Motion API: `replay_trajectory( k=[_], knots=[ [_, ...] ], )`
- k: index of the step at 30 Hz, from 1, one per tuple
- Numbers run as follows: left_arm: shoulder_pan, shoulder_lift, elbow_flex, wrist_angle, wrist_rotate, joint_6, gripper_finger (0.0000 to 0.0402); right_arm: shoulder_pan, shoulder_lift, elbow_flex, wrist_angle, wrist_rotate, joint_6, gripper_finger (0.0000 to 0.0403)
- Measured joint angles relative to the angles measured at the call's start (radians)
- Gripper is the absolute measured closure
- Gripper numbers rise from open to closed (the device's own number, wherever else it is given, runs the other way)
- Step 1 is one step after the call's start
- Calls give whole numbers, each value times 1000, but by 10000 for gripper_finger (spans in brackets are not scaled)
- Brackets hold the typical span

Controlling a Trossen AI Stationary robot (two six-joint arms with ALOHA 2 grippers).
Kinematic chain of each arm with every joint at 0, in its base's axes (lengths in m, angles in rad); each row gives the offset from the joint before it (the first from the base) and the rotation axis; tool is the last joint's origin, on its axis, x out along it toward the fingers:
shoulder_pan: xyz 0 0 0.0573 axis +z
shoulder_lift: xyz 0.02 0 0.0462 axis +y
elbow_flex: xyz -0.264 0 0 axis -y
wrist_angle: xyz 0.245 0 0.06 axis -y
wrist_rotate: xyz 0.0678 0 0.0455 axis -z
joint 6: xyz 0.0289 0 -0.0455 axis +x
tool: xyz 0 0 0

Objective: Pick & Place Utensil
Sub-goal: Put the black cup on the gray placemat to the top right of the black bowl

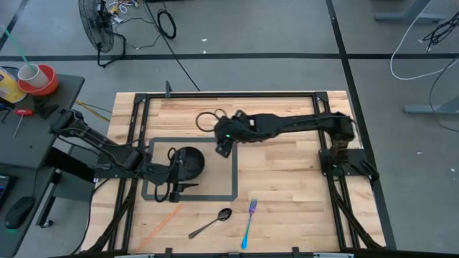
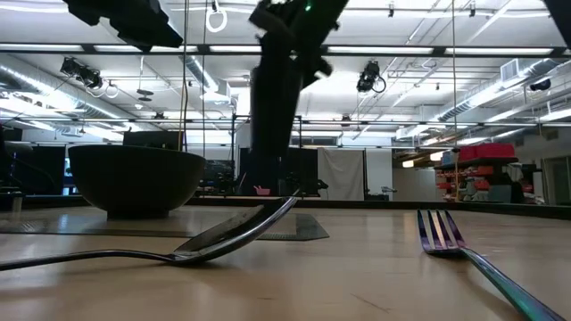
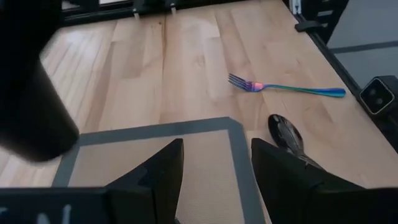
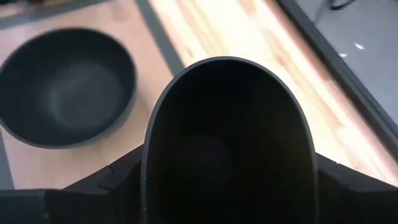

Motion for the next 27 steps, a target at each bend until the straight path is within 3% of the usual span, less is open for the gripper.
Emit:
replay_trajectory(
  k=[8,12,17,27],
  knots=[
    [-5,0,0,0,0,0,209,-46,112,2,19,-83,-2,105],
    [-5,0,0,-1,0,0,209,-53,121,2,18,-76,57,104],
    [-5,0,0,-4,0,0,209,-33,121,-1,1,4,103,104],
    [-5,0,0,-7,0,0,209,-12,120,-94,91,-5,110,104]
  ],
)
